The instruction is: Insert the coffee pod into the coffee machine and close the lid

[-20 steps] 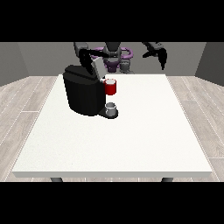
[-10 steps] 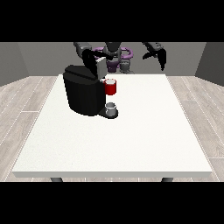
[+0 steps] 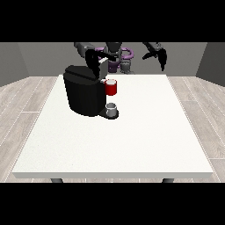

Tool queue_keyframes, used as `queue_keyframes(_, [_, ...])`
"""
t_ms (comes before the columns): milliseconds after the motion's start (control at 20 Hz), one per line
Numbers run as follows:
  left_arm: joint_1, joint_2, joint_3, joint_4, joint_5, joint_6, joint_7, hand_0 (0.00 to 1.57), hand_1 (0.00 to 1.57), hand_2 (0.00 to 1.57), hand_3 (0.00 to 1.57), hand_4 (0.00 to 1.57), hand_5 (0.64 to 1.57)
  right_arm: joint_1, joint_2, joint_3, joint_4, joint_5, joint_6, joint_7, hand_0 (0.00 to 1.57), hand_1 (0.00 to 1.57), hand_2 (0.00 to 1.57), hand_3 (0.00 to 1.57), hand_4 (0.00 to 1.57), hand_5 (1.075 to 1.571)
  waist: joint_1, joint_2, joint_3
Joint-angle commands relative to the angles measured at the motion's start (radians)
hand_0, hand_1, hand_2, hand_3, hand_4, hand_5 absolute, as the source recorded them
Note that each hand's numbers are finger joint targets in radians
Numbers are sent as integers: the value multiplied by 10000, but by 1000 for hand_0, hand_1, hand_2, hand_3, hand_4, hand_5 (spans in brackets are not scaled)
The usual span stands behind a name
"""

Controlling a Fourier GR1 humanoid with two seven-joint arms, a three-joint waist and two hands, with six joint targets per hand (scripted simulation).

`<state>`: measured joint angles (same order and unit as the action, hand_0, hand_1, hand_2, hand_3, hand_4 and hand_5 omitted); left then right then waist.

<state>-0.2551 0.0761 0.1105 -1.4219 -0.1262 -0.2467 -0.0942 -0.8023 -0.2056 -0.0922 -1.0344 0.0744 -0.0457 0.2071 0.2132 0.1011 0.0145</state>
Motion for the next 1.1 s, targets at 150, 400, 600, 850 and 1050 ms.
queue_keyframes(150, [-764, 75, -41, -11, 195, -235, 231, 0, 0, 0, 0, 439, 1571, -1228, 140, 790, -543, 650, 99, -423, 0, 0, 0, 0, 219, 1571, 1120, 455, -144])
queue_keyframes(400, [-961, 147, -140, 92, 253, -512, -296, 0, 0, 0, 0, 429, 1571, -1738, -164, 555, -914, 749, -123, 317, 0, 0, 0, 0, 160, 1571, 1753, 881, -147])
queue_keyframes(600, [-1030, -94, -506, -36, 234, -640, -78, 0, 0, 0, 0, 444, 1571, -1589, -428, 548, -1446, 832, -42, 840, 0, 0, 0, 0, 146, 1571, 2237, 938, -133])
queue_keyframes(850, [-1547, -49, -494, 154, 163, -608, -300, 0, 0, 0, 0, 426, 1571, -1960, -933, 415, -2291, 1018, -136, 1750, 0, 0, 0, 0, 0, 1571, 2773, 1579, -143])
queue_keyframes(1050, [-1720, -206, -762, 180, 281, -900, -326, 0, 0, 0, 0, 352, 1571, -2147, -1375, 216, -2825, 957, 107, 2585, 0, 0, 0, 0, 0, 1571, 3405, 1830, -141])
